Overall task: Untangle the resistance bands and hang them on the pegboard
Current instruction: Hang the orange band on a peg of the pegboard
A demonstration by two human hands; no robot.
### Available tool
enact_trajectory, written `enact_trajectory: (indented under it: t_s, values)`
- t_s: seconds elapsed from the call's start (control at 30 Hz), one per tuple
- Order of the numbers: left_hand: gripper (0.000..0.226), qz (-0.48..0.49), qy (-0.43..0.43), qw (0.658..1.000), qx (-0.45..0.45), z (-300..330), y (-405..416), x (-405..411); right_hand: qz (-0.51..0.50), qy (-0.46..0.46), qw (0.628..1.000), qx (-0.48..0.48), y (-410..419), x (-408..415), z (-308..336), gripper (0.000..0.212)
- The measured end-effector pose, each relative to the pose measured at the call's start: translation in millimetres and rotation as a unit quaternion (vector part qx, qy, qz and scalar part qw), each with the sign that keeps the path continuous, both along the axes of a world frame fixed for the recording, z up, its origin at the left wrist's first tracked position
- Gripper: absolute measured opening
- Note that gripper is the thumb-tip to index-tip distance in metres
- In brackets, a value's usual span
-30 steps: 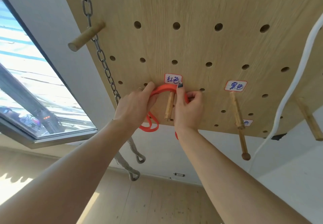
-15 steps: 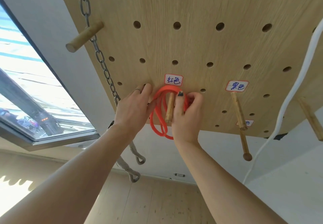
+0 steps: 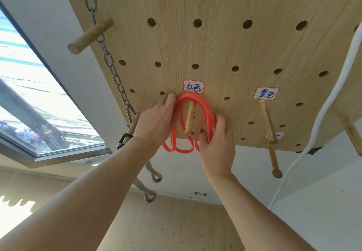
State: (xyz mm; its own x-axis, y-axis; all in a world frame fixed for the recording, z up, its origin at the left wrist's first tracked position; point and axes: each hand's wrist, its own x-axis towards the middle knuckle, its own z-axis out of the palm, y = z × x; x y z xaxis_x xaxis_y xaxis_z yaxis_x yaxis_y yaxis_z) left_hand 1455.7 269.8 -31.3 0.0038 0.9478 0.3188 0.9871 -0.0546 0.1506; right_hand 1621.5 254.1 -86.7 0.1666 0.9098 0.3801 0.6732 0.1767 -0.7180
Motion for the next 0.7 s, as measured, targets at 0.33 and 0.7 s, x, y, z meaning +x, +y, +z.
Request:
enact_trajectory:
  t_s: [0.33,0.7]
  values:
    - [0.028,0.011,-0.029,0.999,0.010,-3.7,1.7,9.3,0.058,-0.030,0.994,-0.093,-10.8,25.9,-15.8,0.018]
    - [0.028,0.015,-0.035,0.999,0.007,0.4,1.8,10.3,0.122,0.062,0.982,-0.132,-22.5,50.2,-13.3,0.007]
